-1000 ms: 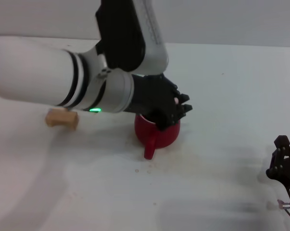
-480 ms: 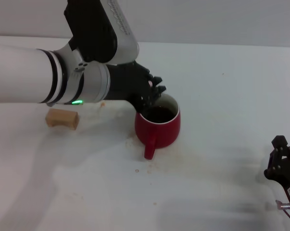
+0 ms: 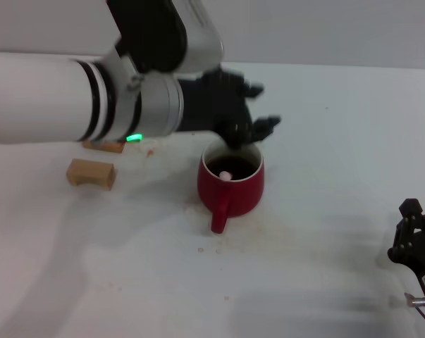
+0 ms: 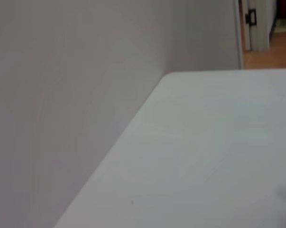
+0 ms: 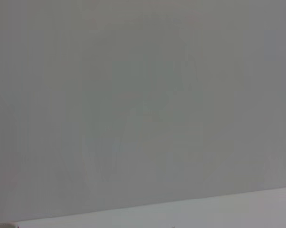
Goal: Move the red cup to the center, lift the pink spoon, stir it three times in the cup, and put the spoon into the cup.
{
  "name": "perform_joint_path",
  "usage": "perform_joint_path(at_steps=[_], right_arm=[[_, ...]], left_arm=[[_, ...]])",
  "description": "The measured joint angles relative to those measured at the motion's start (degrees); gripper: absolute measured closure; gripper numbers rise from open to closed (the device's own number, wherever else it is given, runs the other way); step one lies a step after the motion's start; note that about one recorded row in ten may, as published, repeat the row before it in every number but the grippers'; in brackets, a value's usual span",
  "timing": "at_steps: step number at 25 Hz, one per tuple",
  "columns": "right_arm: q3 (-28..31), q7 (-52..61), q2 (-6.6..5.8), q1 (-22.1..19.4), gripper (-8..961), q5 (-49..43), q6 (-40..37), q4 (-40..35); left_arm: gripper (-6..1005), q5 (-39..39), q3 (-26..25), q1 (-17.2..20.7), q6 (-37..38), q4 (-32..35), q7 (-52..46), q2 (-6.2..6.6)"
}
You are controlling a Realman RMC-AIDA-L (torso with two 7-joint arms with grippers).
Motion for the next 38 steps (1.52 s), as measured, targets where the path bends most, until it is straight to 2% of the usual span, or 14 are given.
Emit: perform_joint_path(at_steps=[4, 9, 13, 15, 20, 24, 28, 30, 34, 35, 38], right_arm=[[0.1, 0.0, 0.00, 0.0, 953, 0.2, 0.0, -0.1], [0.3, 0.0, 0.01, 0.0, 953, 0.3, -0.5, -0.7], [0.5, 0.0, 0.00, 0.1, 953, 0.3, -0.7, -0.8], [0.6, 0.0, 0.00, 0.1, 953, 0.3, -0.7, -0.8], [0.6, 0.0, 0.01, 0.2, 953, 0.3, -0.7, -0.8], [0.5, 0.0, 0.00, 0.2, 953, 0.3, -0.8, -0.9], [0.1, 0.0, 0.02, -0.1, 953, 0.3, -1.4, -1.7], [0.0, 0.0, 0.02, -0.2, 953, 0.3, -1.5, -1.9], [0.0, 0.0, -0.05, -0.5, 953, 0.3, -1.5, -2.1], [0.0, 0.0, -0.07, -0.6, 953, 0.3, -1.5, -2.1], [0.0, 0.0, -0.11, -0.6, 953, 0.3, -1.5, -2.3]], left_arm=[[557, -3.9, 0.3, 4.3, 11.0, -4.3, 0.7, 0.09], [449, -20.0, 3.2, 13.8, 37.8, -9.2, 11.5, 0.43], [291, -30.7, 4.3, 17.1, 49.2, -11.7, 13.6, 0.35], [201, -35.3, 4.2, 17.6, 51.4, -12.5, 13.0, 0.29], [163, -46.5, 0.6, 16.3, 50.6, -14.4, 12.7, 0.12], [154, -49.7, -2.0, 13.5, 49.1, -16.5, 13.4, -0.11], [154, -44.3, -0.5, 11.1, 54.0, -18.9, 16.8, -0.12], [153, -37.8, 2.8, 10.7, 59.8, -19.6, 17.8, -0.01], [154, -18.5, 13.4, 10.6, 76.6, -17.8, 17.3, 0.19], [154, -10.8, 17.4, 10.8, 83.3, -15.9, 16.9, 0.22], [155, 1.9, 24.4, 11.4, 96.2, -9.9, 13.5, 0.27]])
